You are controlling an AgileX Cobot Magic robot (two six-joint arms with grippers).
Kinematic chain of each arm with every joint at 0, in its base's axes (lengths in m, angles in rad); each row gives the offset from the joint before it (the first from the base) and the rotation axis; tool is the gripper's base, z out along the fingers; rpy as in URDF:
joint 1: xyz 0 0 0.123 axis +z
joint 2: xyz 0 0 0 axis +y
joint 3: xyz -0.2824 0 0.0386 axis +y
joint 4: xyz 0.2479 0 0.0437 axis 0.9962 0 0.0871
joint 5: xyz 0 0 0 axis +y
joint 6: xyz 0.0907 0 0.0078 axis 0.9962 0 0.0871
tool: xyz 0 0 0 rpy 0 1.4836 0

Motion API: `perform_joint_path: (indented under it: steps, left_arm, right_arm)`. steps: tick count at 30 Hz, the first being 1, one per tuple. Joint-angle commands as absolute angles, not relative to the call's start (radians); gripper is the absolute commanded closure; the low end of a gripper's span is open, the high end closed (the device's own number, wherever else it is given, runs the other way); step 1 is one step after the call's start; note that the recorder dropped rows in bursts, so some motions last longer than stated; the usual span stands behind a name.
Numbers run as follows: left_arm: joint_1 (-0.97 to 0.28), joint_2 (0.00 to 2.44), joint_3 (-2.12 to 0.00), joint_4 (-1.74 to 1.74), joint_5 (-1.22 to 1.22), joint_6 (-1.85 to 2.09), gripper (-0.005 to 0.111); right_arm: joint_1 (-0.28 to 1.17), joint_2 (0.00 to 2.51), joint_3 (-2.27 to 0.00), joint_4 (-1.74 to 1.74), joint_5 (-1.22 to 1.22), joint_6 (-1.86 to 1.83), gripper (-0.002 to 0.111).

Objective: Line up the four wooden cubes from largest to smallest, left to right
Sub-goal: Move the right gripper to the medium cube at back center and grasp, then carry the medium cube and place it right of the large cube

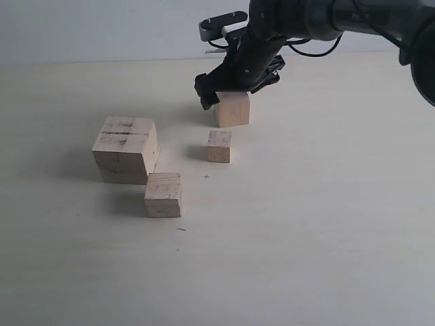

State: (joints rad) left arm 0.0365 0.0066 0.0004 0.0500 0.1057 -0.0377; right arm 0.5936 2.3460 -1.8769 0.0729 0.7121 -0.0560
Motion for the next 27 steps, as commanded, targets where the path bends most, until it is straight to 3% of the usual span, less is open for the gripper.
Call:
perform_joint_path:
  steps: [1, 4, 11, 17, 22, 27]
  left_arm:
    - [0.038, 0.000, 0.000, 0.044, 0.104, -0.037, 0.104]
    - [0.038, 0.000, 0.000, 0.044, 0.104, -0.037, 0.104]
    - [0.038, 0.000, 0.000, 0.044, 0.104, -0.037, 0.104]
    - [0.038, 0.000, 0.000, 0.044, 0.104, -0.037, 0.104]
    - [0.038, 0.000, 0.000, 0.044, 0.104, -0.037, 0.104]
    - [0.038, 0.000, 0.000, 0.044, 0.104, -0.037, 0.104]
  right_arm:
    - [0.592, 2.362, -1.872, 0.069, 0.701, -0.049, 0.006]
    - [0.592, 2.362, -1.872, 0.069, 0.701, -0.051, 0.016]
    - [0.592, 2.358, -1.872, 0.049, 0.685, -0.053, 0.073]
    - [0.592, 2.251, -1.872, 0.046, 0.739, -0.079, 0.108]
    - [0.594, 2.117, -1.872, 0.080, 0.802, -0.209, 0.108]
    - [0.594, 2.056, -1.872, 0.305, 0.955, -0.589, 0.108]
